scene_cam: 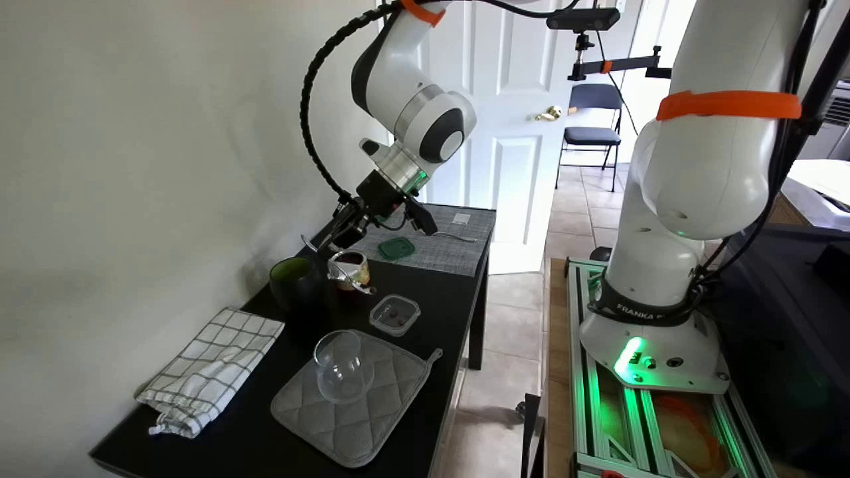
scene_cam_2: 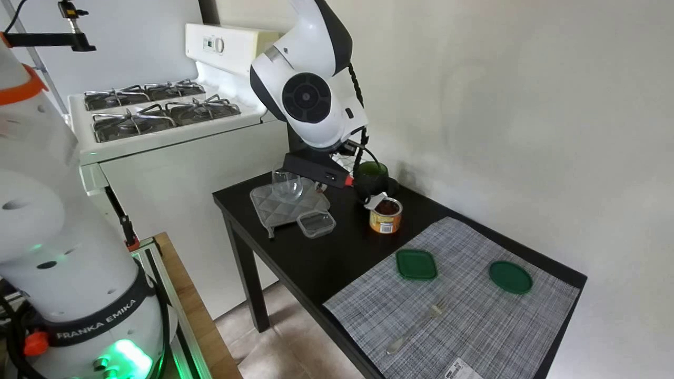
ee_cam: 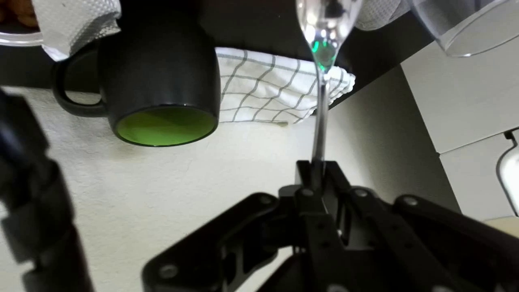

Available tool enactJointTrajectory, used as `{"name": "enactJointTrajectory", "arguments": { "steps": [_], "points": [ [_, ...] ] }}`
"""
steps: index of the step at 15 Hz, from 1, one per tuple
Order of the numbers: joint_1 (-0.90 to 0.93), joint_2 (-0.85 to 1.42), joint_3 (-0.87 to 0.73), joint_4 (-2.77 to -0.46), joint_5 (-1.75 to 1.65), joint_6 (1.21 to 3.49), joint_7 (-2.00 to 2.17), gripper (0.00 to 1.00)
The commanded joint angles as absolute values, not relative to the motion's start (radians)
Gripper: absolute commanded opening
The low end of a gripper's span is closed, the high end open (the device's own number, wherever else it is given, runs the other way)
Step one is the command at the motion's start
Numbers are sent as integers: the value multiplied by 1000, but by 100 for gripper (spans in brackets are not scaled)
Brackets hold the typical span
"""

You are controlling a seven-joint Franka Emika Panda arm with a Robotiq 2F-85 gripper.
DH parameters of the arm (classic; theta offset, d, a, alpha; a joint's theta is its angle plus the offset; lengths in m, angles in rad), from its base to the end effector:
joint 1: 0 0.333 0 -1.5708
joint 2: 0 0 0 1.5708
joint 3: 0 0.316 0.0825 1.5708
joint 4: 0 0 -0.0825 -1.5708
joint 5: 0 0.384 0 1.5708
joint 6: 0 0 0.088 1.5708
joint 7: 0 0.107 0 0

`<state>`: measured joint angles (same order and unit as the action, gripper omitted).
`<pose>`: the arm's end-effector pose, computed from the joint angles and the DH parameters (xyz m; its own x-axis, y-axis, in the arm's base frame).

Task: Put the items that are on the spoon, in the bowl

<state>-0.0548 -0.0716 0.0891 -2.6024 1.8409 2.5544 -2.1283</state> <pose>0.4237 0.0006 0.2718 0.5911 0.2233 0.7751 0.5606 -0.8046 -0.1957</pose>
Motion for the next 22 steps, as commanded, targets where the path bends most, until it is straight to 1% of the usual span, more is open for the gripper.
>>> {"name": "enactJointTrajectory", "arguments": {
  "steps": [1,4,5,7,8,9,10,12,14,15,16,17,22],
  "points": [
    [-36,-75,62,-2629,1802,2525,-2108,3],
    [-30,-70,65,-2633,1795,2567,-2114,3],
    [-32,-77,58,-2642,1777,2528,-2101,3],
    [-30,-71,59,-2641,1776,2559,-2109,3],
    [-35,-81,50,-2647,1771,2515,-2107,3],
    [-31,-74,55,-2641,1788,2556,-2128,3],
    [-38,-88,43,-2651,1772,2488,-2115,3],
    [-32,-76,47,-2643,1779,2531,-2123,3],
    [-40,-86,33,-2653,1749,2458,-2094,3],
    [-34,-76,40,-2646,1753,2510,-2111,3],
    [-39,-87,29,-2655,1730,2451,-2095,3],
    [-32,-79,39,-2648,1743,2520,-2114,3],
    [-33,-91,35,-2654,1706,2511,-2096,3]
  ]
}}
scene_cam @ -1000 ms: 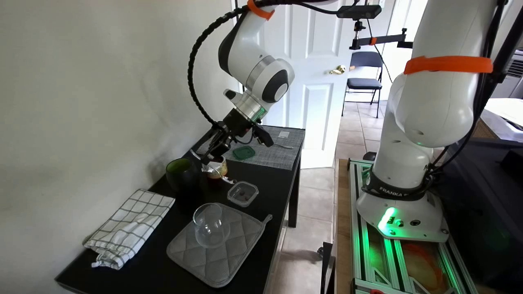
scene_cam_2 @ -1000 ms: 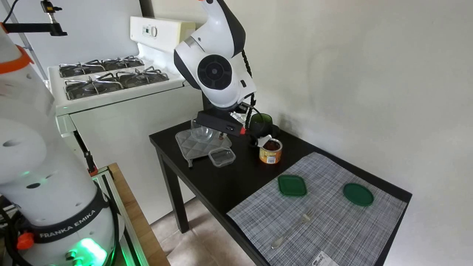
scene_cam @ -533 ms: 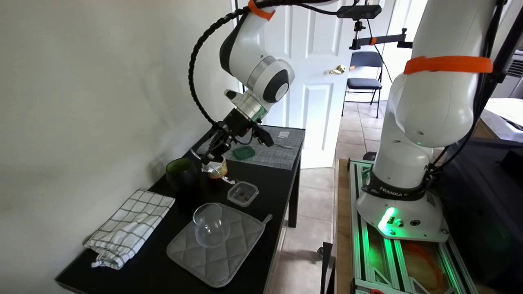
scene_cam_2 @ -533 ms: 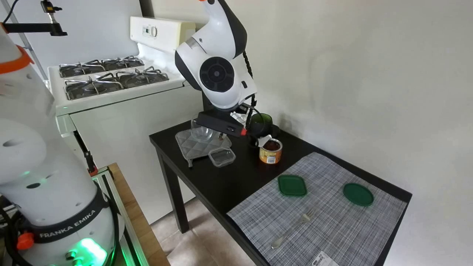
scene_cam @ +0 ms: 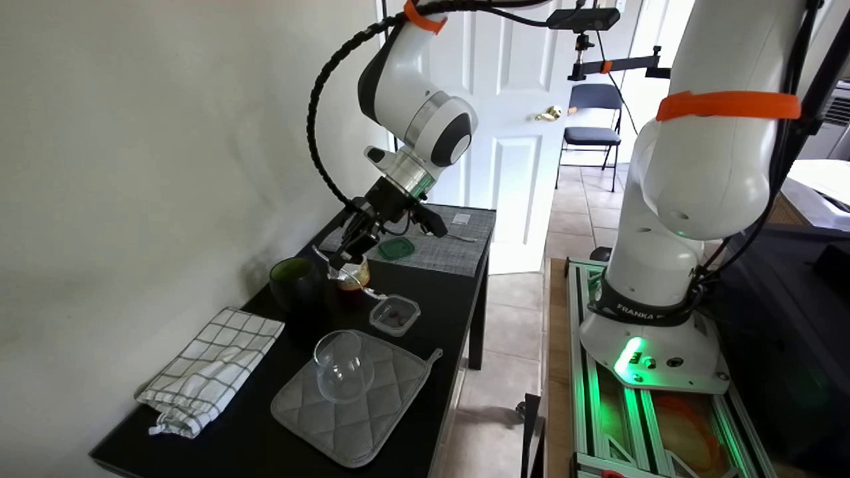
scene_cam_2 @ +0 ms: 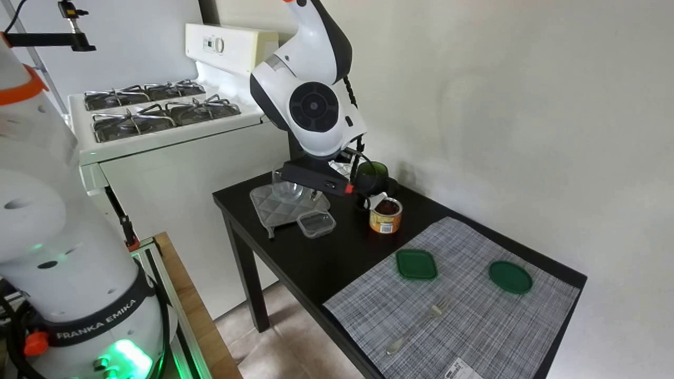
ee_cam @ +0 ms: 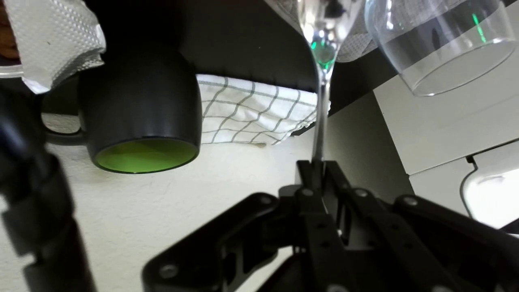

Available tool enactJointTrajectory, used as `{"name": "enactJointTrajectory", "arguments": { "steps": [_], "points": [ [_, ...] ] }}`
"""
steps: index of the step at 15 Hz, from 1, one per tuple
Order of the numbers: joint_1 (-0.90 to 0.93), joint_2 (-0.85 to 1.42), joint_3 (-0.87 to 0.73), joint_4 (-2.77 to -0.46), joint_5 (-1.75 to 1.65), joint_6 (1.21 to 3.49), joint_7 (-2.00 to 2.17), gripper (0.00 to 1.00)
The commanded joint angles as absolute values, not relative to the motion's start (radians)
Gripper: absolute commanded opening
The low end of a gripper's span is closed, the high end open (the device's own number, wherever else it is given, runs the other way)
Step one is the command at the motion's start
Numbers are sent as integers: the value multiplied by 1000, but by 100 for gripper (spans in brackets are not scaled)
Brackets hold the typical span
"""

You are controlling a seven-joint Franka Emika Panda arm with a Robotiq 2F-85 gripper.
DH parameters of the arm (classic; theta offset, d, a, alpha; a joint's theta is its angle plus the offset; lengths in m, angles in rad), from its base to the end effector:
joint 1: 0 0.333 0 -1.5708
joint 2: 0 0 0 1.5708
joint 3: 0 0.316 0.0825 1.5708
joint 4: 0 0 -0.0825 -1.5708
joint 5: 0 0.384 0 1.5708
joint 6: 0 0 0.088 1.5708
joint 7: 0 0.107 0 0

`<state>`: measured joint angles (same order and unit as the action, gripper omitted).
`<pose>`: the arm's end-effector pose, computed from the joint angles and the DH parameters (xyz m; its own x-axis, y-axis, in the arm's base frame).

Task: Put the items that are on the spoon, in the bowl

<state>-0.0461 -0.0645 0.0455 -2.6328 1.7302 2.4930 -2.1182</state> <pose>0.4139 -0.0059 0.2590 0.5933 0.2758 0.7563 0.6202 -0.7555 -0.2110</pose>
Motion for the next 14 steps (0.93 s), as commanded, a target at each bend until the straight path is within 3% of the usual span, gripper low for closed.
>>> {"name": "enactJointTrajectory", "arguments": {
  "steps": [1,14],
  "points": [
    [-32,-95,36,-2654,1697,2524,-2084,3],
    [-16,-33,104,-2663,1444,2943,-1832,3]
  ]
}}
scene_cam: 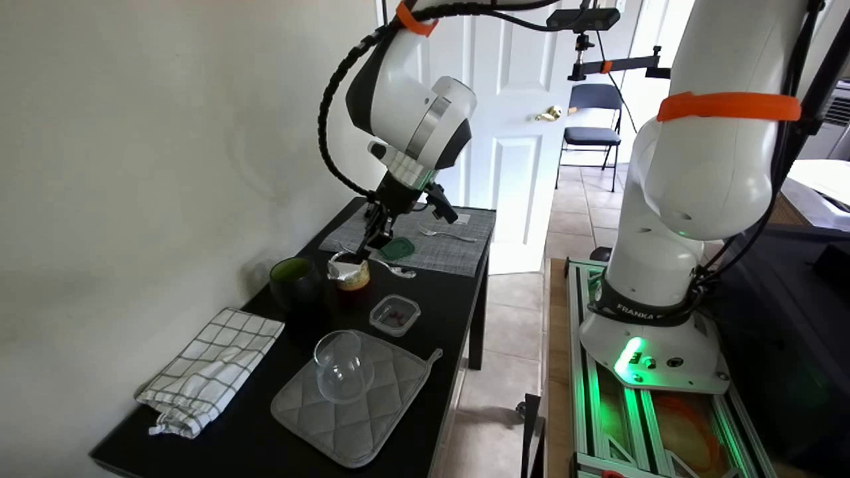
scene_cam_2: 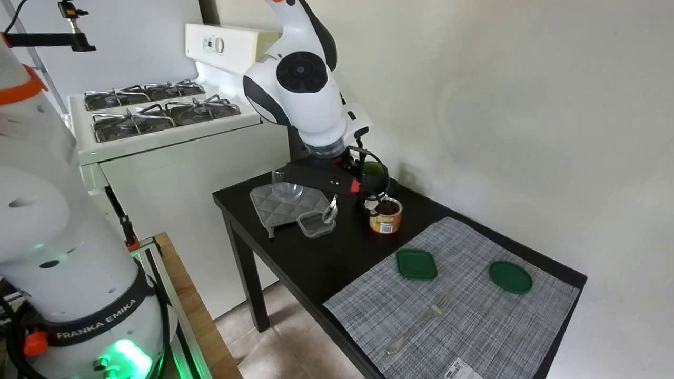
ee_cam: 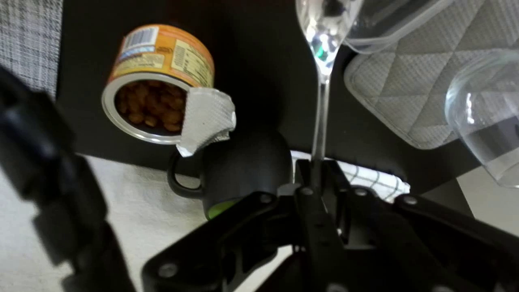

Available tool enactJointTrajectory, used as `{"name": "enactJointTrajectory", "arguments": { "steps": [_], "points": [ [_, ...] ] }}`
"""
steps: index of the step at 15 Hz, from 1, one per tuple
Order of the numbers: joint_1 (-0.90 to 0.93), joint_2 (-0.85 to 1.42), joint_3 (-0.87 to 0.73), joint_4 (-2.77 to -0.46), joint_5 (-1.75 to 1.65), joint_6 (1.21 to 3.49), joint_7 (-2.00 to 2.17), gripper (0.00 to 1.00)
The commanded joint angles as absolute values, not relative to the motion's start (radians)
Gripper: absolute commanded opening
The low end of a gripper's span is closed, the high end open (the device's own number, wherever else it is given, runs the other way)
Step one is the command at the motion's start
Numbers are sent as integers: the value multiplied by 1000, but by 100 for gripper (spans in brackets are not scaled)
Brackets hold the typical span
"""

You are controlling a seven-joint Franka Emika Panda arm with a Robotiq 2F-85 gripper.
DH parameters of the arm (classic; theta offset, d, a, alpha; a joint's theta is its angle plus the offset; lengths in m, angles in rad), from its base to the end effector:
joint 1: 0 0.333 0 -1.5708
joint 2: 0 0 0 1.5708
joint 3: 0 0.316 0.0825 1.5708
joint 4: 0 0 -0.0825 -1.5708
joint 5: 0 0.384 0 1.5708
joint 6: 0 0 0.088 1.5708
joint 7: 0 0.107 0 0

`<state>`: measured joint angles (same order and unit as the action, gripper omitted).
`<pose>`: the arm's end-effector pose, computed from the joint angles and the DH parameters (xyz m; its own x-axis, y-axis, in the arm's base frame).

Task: Put the items that are on the spoon, in the bowl

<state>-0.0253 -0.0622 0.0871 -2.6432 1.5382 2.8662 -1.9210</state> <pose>0.4084 -0.0308 0.2659 0.7127 0.4084 0.5703 0.5053 -0.8628 -0.0136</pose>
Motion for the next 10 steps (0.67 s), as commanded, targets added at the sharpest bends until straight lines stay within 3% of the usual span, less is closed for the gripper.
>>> {"name": "enactJointTrajectory", "arguments": {
  "steps": [1,10],
  "points": [
    [-16,-17,109,-2668,1401,2971,-1799,3],
    [-28,82,72,-2689,1071,3024,-1574,3]
  ]
}}
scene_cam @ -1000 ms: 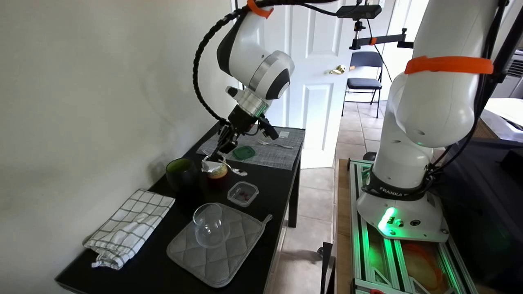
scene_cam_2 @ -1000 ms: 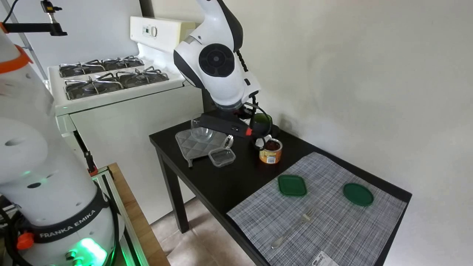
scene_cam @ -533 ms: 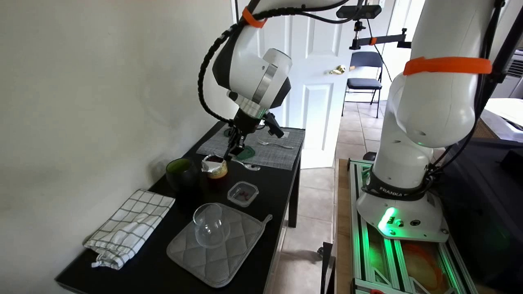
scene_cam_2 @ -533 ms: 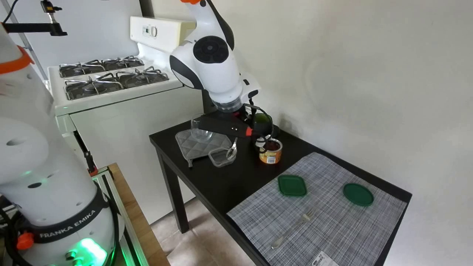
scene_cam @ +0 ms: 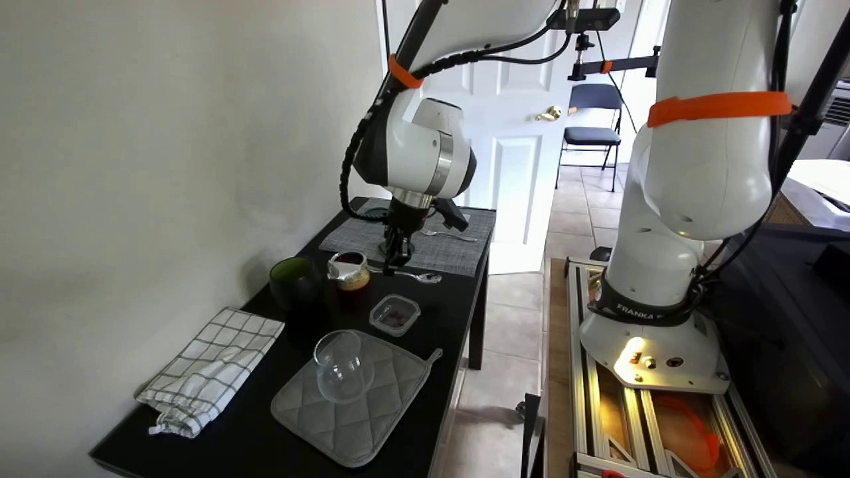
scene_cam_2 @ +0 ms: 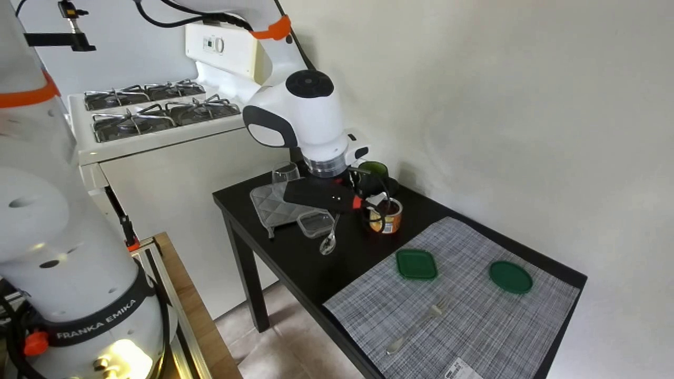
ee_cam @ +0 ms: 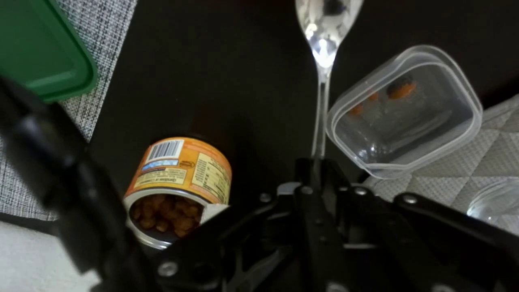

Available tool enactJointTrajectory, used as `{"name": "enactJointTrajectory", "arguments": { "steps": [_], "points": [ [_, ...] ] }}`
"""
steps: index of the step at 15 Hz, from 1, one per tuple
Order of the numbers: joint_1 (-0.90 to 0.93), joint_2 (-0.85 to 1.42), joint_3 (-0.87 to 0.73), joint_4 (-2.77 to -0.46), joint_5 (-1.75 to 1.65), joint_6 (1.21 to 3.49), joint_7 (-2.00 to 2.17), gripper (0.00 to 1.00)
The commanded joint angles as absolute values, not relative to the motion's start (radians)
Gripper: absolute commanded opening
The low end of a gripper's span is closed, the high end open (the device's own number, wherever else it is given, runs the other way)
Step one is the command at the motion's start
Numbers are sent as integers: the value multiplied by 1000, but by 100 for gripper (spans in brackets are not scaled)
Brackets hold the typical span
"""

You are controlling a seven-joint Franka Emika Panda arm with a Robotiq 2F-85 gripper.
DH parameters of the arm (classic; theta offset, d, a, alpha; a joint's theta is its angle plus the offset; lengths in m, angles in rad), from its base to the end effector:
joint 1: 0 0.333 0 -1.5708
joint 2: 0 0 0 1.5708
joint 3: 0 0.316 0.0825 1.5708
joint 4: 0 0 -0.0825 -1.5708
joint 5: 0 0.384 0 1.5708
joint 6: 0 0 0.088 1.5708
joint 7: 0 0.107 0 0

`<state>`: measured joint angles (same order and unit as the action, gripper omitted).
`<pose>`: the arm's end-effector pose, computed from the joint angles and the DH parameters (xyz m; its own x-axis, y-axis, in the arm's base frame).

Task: Put the items that are on the spoon, in the bowl

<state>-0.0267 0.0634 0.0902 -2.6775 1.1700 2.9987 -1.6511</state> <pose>0.4035 -0.0401 0.2233 0.7813 0.5104 0.3593 0.5324 -0.8454 0.0434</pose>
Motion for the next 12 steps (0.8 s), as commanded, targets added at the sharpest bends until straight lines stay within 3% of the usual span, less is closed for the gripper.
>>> {"name": "enactJointTrajectory", "arguments": {
  "steps": [1,12],
  "points": [
    [-29,88,63,-2688,1041,3021,-1555,3],
    [-24,149,-38,-2667,800,2982,-1390,3]
  ]
}}
